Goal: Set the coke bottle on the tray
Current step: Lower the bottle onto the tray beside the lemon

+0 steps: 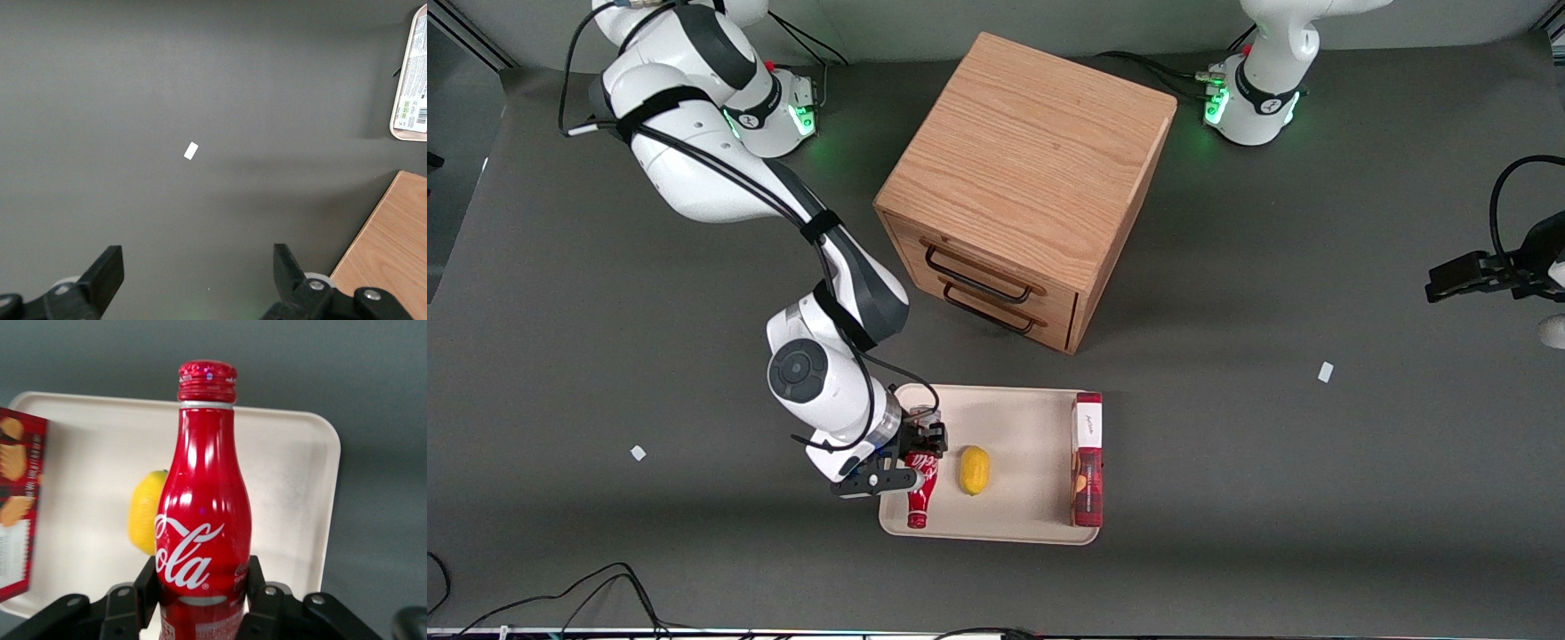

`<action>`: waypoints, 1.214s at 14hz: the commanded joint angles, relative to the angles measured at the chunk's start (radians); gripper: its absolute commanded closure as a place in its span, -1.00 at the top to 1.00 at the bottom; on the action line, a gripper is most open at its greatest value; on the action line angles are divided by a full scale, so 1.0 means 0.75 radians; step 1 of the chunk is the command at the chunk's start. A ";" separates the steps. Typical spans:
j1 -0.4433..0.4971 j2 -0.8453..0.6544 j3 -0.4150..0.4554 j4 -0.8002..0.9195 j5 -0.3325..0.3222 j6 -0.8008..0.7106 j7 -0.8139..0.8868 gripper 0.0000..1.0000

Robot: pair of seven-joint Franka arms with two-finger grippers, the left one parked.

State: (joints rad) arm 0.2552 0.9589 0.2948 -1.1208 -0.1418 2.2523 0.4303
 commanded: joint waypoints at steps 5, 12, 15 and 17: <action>-0.009 0.120 -0.021 0.059 -0.022 0.055 -0.021 -0.33; -0.009 0.133 -0.058 0.044 -0.018 0.096 -0.001 1.00; -0.011 0.074 -0.058 0.020 -0.028 0.085 -0.007 1.00; -0.039 -0.140 -0.100 -0.185 -0.028 0.081 -0.019 1.00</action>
State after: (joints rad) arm 0.2451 1.0140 0.2497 -1.1028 -0.1433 2.3186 0.4271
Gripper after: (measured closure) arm 0.000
